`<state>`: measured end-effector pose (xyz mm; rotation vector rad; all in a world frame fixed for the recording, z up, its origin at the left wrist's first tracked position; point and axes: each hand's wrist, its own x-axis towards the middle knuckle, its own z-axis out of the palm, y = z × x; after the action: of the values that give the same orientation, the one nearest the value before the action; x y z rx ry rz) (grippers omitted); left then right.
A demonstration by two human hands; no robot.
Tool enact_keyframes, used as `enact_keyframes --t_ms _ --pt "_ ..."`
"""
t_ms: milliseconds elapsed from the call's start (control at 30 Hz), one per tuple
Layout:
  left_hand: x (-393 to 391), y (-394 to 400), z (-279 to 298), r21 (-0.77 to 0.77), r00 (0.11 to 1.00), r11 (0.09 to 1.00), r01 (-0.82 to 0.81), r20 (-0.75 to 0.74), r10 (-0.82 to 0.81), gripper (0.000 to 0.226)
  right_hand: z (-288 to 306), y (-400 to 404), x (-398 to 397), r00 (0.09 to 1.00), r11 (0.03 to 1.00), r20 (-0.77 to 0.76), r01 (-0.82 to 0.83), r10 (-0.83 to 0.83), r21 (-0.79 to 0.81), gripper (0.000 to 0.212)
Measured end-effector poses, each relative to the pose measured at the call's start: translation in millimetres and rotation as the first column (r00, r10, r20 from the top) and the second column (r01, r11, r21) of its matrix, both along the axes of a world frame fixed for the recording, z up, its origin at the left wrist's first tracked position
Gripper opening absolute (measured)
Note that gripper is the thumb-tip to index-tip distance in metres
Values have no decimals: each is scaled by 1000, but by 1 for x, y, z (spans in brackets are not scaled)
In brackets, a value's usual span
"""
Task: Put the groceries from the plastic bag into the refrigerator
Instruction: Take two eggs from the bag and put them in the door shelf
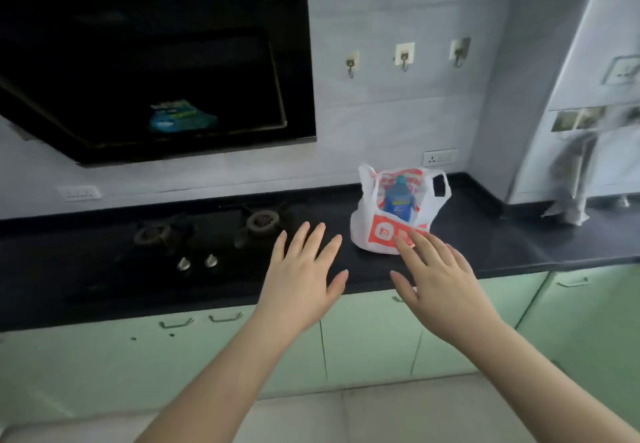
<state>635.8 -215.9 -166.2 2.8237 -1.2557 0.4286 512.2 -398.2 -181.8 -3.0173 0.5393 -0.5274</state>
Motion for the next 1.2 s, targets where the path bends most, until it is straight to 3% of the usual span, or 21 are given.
enact_keyframes --t_ms 300,600,833,1000,1200 --pt "27 -105 -17 15 981 981 195 -26 -195 62 -14 -71 0 990 989 -15 143 -142 32 60" --pt "106 -156 -28 -44 953 952 302 -3 -303 64 -10 -103 72 983 983 -57 175 -172 50 65" --pt "152 -197 -60 14 944 948 317 -98 -314 60 -30 -135 110 979 979 -98 187 -178 82 72" --pt "173 -231 -77 48 946 951 305 -129 -297 64 -37 -172 134 979 984 -133 166 -155 69 60" --pt "194 -288 -88 83 962 963 257 -115 -247 63 -51 -232 170 990 988 -137 46 -25 148 58"
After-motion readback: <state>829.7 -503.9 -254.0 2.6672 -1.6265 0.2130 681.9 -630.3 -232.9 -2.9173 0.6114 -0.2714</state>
